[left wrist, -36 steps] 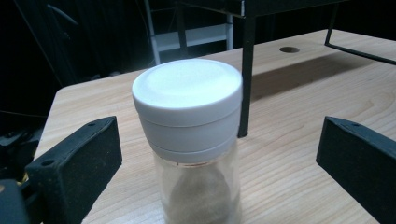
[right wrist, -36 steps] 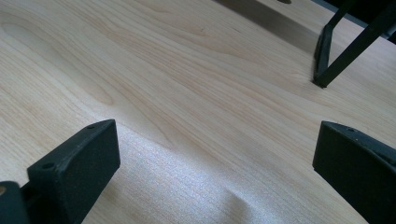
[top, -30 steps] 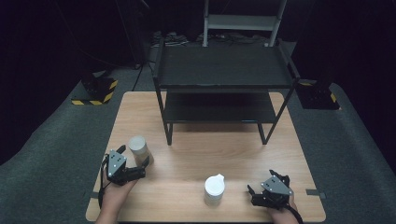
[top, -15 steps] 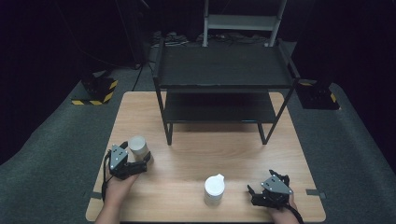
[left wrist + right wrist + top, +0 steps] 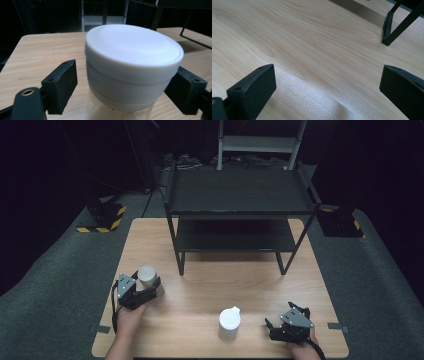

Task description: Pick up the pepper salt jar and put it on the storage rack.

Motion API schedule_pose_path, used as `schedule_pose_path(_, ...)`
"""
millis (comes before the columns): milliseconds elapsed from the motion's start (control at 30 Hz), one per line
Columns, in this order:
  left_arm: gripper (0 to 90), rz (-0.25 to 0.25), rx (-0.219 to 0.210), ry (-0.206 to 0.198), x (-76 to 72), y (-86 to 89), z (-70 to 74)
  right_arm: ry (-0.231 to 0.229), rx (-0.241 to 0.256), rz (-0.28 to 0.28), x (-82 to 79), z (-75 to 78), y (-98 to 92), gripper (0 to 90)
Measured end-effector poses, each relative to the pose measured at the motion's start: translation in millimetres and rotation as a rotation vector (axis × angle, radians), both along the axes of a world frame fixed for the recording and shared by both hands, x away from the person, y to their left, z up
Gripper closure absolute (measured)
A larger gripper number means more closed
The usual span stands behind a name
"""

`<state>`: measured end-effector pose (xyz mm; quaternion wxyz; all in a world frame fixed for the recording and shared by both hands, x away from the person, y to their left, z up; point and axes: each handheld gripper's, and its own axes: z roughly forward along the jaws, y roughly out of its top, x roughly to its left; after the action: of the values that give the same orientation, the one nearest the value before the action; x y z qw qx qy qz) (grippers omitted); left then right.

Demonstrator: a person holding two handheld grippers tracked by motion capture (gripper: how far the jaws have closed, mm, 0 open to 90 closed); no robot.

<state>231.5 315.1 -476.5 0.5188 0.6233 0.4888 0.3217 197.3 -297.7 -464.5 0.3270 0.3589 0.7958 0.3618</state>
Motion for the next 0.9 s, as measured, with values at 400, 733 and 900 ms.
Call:
schedule_pose_path(400, 32.7, -0.028, -0.008, -0.040, -3.0, 2.9, -10.1, 0.002, 0.012, -0.001, 0.2, -0.2, -1.9, 0.0)
schedule_pose_path(733, 34.1, -0.042, 0.003, -0.020, -2.6, 3.0, -1.4, 0.004, 0.026, -0.002, 0.7, -0.3, -4.2, 0.0)
schedule_pose_path(900, 34.2, -0.055, 0.024, -0.023, -4.0, 0.2, 4.2, 0.002, 0.021, 0.002, 0.5, -0.4, -3.6, 0.0)
